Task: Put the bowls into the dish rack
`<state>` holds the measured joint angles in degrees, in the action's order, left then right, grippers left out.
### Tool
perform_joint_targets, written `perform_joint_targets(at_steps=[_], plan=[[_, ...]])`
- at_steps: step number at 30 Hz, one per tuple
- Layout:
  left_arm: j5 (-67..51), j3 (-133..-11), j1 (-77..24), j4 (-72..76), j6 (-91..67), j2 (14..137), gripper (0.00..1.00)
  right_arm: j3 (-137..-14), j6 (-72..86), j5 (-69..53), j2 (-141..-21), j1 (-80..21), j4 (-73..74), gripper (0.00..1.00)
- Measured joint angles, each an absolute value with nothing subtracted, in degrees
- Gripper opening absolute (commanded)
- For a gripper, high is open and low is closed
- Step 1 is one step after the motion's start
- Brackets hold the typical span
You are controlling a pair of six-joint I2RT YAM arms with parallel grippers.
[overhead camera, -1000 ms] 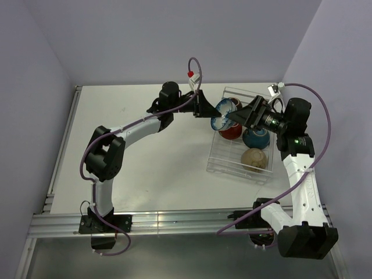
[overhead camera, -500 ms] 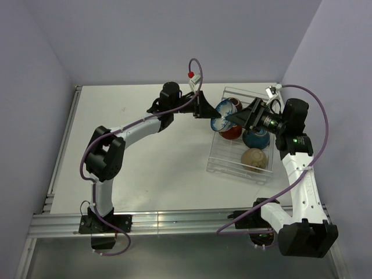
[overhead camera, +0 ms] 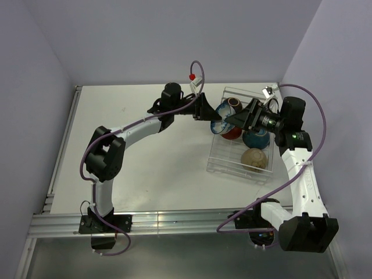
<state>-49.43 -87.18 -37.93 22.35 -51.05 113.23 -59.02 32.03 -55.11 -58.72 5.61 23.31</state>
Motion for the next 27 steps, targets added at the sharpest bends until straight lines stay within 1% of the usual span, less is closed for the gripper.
perform_joint_targets(at_steps=[2, 6, 8, 10, 11, 12, 14, 16, 18, 23, 27], plan=[[-49.2, -87.2, -37.9, 21.6, -50.5, 113.2, 0.55, -59.6, 31.2, -54.8, -58.9, 5.6, 24.2, 0.00], [-48.6, -87.1, -37.8, 21.1, -50.1, 113.2, 0.61, -62.9, 27.6, -53.0, -60.2, 5.7, 27.4, 0.00], [-48.3, -87.1, -37.5, 20.9, -50.0, 113.2, 0.67, -64.2, 25.5, -52.1, -60.6, 5.9, 28.9, 0.00], [-48.1, -87.0, -37.3, 20.3, -49.8, 113.2, 0.70, -65.0, 23.6, -51.2, -61.0, 6.1, 30.7, 0.00], [-48.1, -86.8, -37.1, 20.2, -49.7, 113.2, 0.80, -65.4, 22.8, -50.7, -61.2, 6.2, 31.6, 0.00], [-48.1, -86.6, -36.9, 20.0, -49.5, 113.2, 0.82, -65.8, 21.8, -50.1, -61.5, 6.3, 32.5, 0.00], [-48.1, -86.1, -36.5, 19.4, -49.2, 112.9, 0.94, -66.8, 19.6, -48.5, -62.3, 6.3, 34.7, 0.00], [-48.1, -85.5, -35.9, 18.7, -48.8, 112.4, 0.95, -67.8, 17.4, -46.8, -63.2, 6.4, 36.8, 0.00], [-48.1, -85.0, -35.0, 17.9, -48.6, 111.6, 1.00, -68.8, 15.0, -45.3, -63.9, 6.4, 38.8, 0.00], [-48.2, -84.2, -31.2, 15.7, -46.9, 107.5, 1.00, -72.6, 8.1, -42.1, -66.3, 6.4, 44.4, 0.00], [-48.5, -83.6, -27.3, 12.4, -43.4, 101.5, 1.00, -76.7, 1.1, -39.9, -69.7, 6.0, 48.9, 0.00]])
